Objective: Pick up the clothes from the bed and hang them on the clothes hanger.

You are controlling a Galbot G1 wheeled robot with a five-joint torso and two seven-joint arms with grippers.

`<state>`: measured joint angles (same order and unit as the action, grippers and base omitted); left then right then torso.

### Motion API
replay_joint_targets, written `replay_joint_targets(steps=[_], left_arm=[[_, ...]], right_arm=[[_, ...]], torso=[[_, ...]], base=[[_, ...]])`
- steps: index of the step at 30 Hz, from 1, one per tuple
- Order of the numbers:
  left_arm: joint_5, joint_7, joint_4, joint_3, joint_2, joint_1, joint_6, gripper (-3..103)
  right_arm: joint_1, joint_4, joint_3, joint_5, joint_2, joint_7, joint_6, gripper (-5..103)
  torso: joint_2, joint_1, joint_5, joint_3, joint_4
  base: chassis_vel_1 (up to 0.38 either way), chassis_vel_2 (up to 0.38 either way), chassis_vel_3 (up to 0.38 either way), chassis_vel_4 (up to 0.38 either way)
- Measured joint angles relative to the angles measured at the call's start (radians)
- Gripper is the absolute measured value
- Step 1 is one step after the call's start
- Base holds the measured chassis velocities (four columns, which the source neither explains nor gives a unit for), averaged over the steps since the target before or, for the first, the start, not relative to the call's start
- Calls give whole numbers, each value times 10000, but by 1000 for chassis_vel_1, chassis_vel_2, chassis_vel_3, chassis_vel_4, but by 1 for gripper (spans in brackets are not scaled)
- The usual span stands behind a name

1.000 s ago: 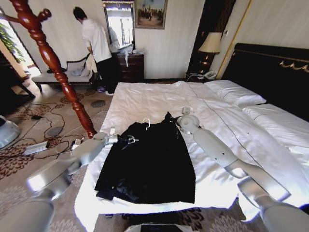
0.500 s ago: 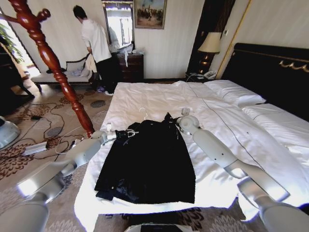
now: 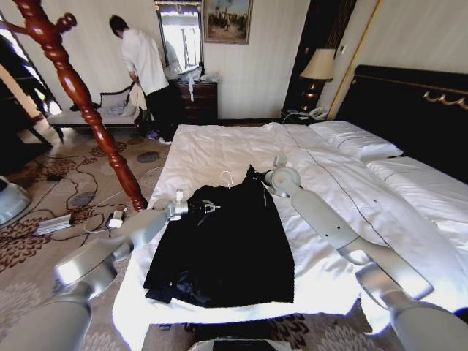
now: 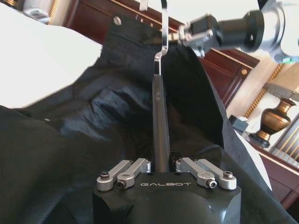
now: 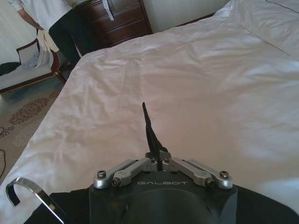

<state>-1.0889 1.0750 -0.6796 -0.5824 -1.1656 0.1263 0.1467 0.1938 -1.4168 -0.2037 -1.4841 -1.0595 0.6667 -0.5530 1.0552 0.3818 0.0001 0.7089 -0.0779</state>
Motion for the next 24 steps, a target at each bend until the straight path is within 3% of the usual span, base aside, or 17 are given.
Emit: replay_joint_targets(steps=[14,18,24], left_arm=[[744,22,-18,-768,-515,-26,-135,16],[849,41,-70,-585,-356,46,-242,16],[931,482,-562,-898,400,-96,-296,16]], right_arm=[[41,77,105,-284,-203,181,49,0],[137,94,158,-285,-6,156,51,0],[478,-136,193,-275,237,121,36,0]], torso=[[0,0,-1,-1,2],[0,0,-3,0,-6],[0,-2,-1,-1,6]], base=[[0,0,0,0],[0,0,0,0],[0,0,0,0]])
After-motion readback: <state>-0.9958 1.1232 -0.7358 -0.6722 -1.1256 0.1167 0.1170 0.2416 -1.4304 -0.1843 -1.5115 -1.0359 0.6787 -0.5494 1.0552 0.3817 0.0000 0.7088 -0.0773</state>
